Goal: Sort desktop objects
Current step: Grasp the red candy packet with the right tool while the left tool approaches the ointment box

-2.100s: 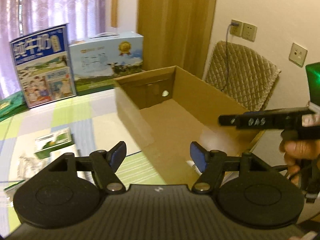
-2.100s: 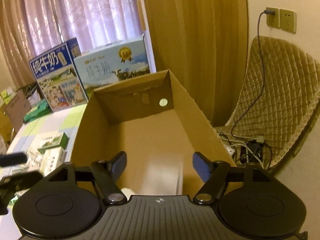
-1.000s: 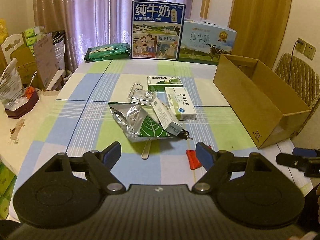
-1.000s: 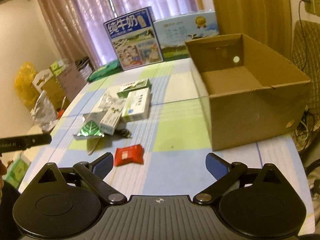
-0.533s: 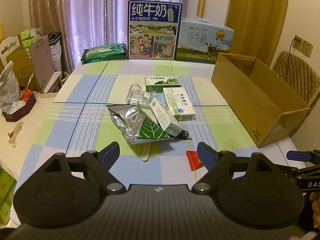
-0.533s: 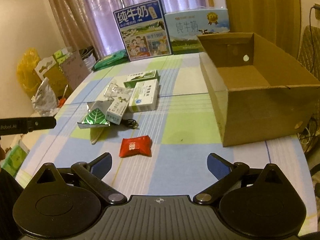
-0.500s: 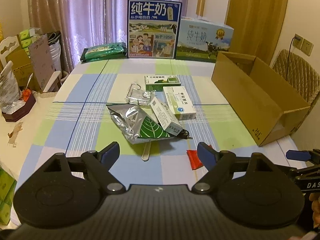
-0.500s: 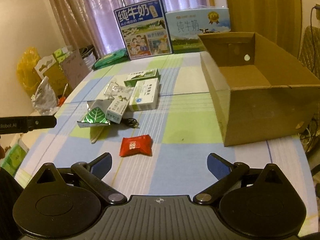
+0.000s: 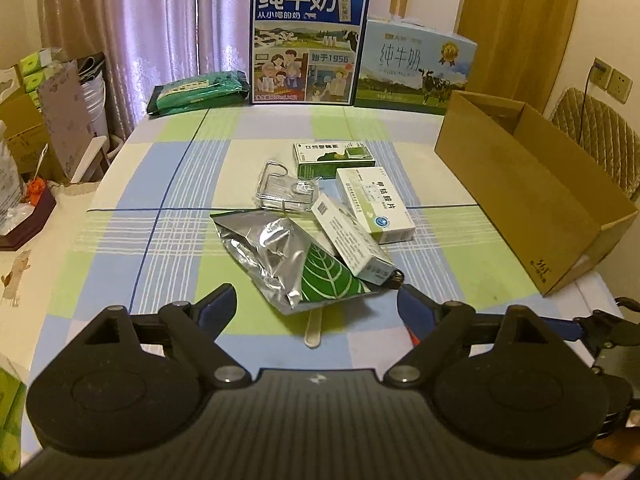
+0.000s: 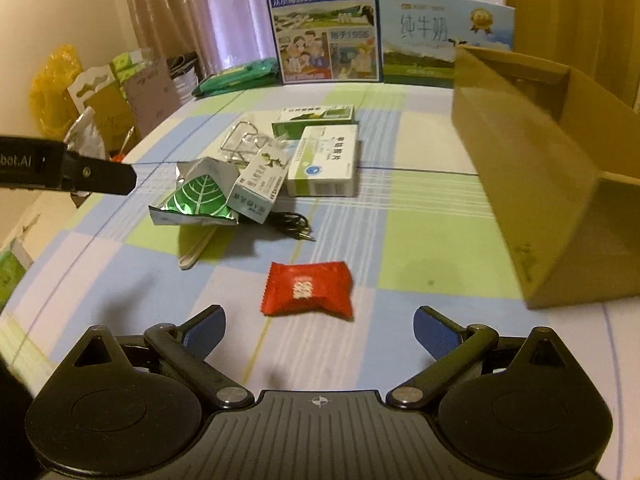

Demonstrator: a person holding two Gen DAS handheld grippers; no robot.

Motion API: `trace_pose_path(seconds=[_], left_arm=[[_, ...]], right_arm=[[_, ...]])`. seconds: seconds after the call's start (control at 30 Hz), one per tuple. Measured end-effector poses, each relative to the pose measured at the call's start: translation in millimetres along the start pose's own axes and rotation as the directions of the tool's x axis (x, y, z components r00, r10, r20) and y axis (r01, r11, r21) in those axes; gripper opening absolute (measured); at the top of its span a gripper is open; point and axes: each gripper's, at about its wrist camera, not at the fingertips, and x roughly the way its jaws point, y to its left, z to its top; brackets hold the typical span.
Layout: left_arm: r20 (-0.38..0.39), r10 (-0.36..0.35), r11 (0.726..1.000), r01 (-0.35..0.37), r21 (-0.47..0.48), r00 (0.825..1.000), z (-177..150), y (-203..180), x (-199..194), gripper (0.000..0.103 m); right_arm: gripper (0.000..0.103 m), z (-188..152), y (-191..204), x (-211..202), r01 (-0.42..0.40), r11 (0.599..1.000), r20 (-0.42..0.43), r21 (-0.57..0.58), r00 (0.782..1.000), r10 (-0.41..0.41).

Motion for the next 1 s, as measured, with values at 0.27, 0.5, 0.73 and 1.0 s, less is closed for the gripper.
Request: trace_pose_path(seconds=[0.27,0.5,0.73,1.0], left_arm=[[-0.008,-0.033,0.999,0.033,0.016,0.999,8.2,6.8,35.5,0.085],[-0.012,-0.059,0.997,0.06,0.045,0.998,11.4,0.7,59.1,0.085],[0.007,-0.08,0.996,0.08,0.035,0.997,10.0,-0.5,66.6,0.085],[0.001,-0.075,0.996,0.075,0.047,0.997,9.0,-3.0,69.4,0.085]], right_arm=[[0.086,2.0,5.9,42.4,0.051,0.999,-0.01,-0.019,0.999,-0.051],[0.077,-1.8,10.6,56.8,0.082,0.996,0.004,-0.046,0.997,-0.082],[0.063,-3.7,15.2,58.0,0.084,0.994,0.031,-0.071,0.996,-0.082],[0.048,-1.0,9.3,55.8,0.084,0.995,0.031,-0.051,0.996,-0.082]])
